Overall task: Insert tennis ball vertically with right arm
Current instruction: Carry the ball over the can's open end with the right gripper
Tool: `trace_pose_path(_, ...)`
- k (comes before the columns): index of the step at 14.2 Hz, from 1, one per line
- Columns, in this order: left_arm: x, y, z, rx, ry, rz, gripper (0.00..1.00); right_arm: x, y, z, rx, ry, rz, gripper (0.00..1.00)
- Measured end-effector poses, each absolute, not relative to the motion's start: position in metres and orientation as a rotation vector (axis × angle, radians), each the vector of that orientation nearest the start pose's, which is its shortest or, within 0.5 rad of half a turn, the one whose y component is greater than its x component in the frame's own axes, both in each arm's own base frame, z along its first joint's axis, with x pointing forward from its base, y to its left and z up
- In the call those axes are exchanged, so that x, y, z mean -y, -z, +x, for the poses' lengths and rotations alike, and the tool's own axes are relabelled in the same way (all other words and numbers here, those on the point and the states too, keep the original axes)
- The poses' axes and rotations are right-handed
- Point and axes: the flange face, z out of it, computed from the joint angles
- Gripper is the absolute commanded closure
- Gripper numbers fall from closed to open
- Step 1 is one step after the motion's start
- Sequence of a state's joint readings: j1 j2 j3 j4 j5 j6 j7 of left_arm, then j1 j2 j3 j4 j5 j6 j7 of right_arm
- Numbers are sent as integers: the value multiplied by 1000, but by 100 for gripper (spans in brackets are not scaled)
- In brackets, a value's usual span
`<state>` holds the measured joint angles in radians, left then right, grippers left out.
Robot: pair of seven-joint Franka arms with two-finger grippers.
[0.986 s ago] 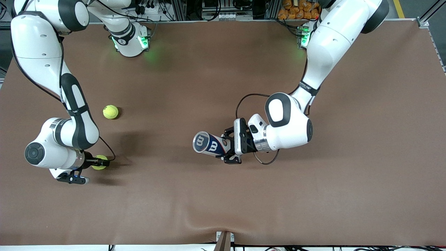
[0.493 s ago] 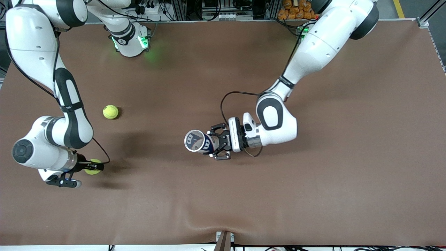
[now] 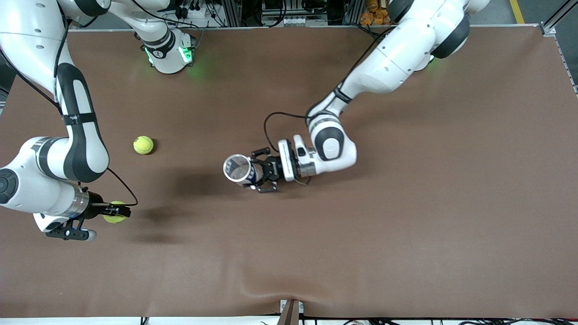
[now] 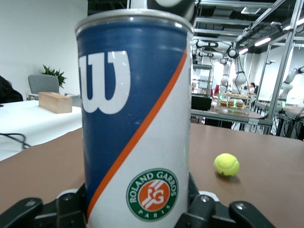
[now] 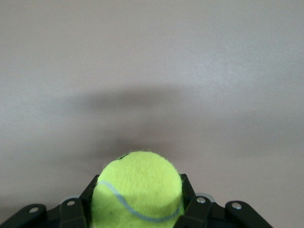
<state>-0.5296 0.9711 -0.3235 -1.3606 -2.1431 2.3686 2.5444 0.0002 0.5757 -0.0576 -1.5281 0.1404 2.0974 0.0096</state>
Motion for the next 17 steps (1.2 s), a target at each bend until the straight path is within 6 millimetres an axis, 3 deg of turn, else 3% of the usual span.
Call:
trace_pose_path(3,571,-153,494,1012,-1291,1413,27,-18,-370,691,-242,-41,-3030,40)
trace_pose_path(6,592,-135,465,984,-1297,1442,27,-71,-422,669,-278,-98,-3022,40)
trace_pose_path(8,600,-124,451,985,-1316,1480,28,-102,-445,654,-295,-133,-3022,40)
trace_pose_path(13,598,-110,449,1066,-1331,1478,28,-186,-462,594,-296,-224,-3039,41)
trace_pose_path(17,600,-89,445,1031,-1343,1392,28,-227,-465,544,-339,-276,-3053,40)
